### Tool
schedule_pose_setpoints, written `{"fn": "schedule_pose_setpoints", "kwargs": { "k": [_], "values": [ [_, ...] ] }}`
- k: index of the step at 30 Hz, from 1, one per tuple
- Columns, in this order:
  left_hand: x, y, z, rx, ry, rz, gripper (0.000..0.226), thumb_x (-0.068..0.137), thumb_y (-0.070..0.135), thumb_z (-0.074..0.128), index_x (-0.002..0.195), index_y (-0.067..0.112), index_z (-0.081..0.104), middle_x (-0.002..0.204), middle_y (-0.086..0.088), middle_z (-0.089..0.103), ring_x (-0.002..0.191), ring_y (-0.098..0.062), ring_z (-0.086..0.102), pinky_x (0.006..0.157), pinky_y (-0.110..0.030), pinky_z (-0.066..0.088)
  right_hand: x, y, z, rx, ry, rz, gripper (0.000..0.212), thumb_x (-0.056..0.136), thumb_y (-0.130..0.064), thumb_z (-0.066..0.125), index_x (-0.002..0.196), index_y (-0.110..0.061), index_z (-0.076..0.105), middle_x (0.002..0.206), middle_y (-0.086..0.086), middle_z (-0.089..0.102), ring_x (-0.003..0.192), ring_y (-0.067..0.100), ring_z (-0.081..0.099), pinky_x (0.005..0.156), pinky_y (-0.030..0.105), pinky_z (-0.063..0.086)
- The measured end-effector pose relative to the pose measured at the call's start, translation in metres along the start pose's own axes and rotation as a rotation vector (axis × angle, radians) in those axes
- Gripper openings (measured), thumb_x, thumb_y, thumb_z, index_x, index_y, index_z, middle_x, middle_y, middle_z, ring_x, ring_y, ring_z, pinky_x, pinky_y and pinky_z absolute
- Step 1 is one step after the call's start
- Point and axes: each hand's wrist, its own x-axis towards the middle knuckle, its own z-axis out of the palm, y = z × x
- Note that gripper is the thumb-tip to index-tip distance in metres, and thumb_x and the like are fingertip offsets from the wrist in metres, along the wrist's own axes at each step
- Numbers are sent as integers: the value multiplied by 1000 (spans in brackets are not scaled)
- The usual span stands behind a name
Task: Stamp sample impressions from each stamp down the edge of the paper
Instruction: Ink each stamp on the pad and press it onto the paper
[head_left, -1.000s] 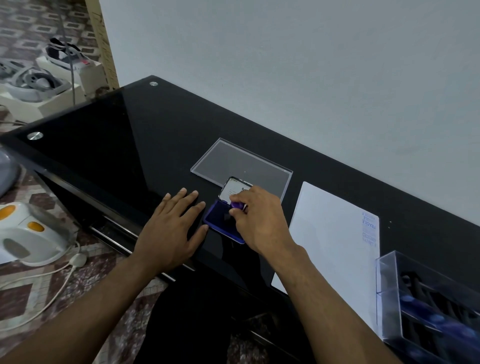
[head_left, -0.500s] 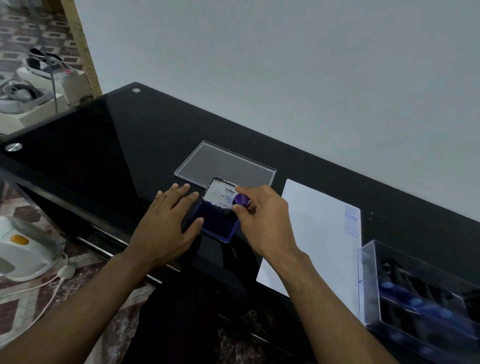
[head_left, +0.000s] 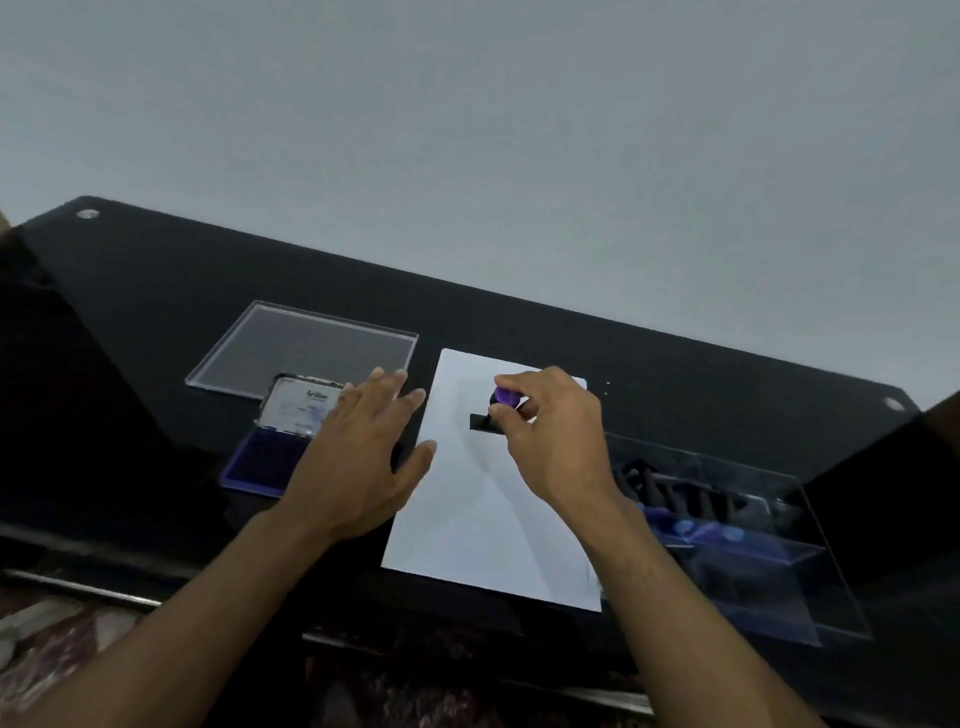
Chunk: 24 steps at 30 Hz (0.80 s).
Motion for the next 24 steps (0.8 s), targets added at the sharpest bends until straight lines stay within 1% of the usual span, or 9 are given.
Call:
{"fn": "schedule_pose_setpoints", "kwargs": {
  "k": [4, 7, 8, 11, 15, 19, 24],
  "values": [
    [23, 27, 20, 18, -41, 35, 71, 94, 68, 29, 154, 30, 36, 166, 5, 21, 155, -16, 11, 124, -41, 8, 4, 27, -20, -29, 23, 37, 27, 89, -22, 72, 116, -20, 71, 110, -3, 63, 90, 13, 62, 88, 24, 52],
    [39, 43, 34, 10, -72, 46, 72, 93, 69, 31, 154, 32, 35, 166, 7, 20, 155, -16, 10, 122, -39, 6, 9, 46, -34, -46, 32, 78, 29, 90, -23, 72, 118, -20, 70, 111, -3, 63, 91, 10, 61, 85, 15, 47],
    [44, 49, 38, 9, -79, 56, 72, 92, 68, 31, 154, 31, 36, 166, 6, 20, 155, -16, 11, 122, -39, 6, 11, 51, -38, -54, 32, 90, 29, 90, -24, 71, 119, -20, 70, 112, -4, 63, 92, 9, 60, 86, 15, 46],
    [57, 61, 50, 10, -106, 80, 72, 92, 67, 32, 154, 30, 36, 166, 6, 21, 155, -17, 12, 122, -38, 5, 17, 65, -48, -66, 42, 112, 30, 90, -23, 71, 120, -20, 69, 114, -3, 63, 95, 8, 59, 93, 19, 48],
    [73, 73, 67, -2, -157, 93, 73, 91, 67, 31, 154, 30, 36, 166, 6, 20, 155, -18, 10, 121, -36, 3, 25, 81, -54, -87, 43, 121, 31, 91, -22, 70, 121, -19, 69, 115, -1, 63, 96, 9, 60, 96, 23, 51],
    [84, 74, 80, -2, -189, 94, 75, 90, 67, 30, 154, 29, 36, 166, 5, 20, 155, -19, 11, 122, -38, 4, 30, 93, -50, -122, 16, 128, 32, 92, -25, 68, 123, -18, 68, 116, -1, 62, 92, 5, 54, 91, 18, 46],
    [91, 66, 89, 33, -221, 98, 76, 91, 66, 27, 155, 26, 35, 167, 3, 21, 155, -20, 10, 126, -42, 8, 34, 97, -41, -115, 2, 126, 31, 91, -24, 69, 120, -15, 69, 113, 0, 63, 93, 11, 60, 92, 23, 52]
  ]
}}
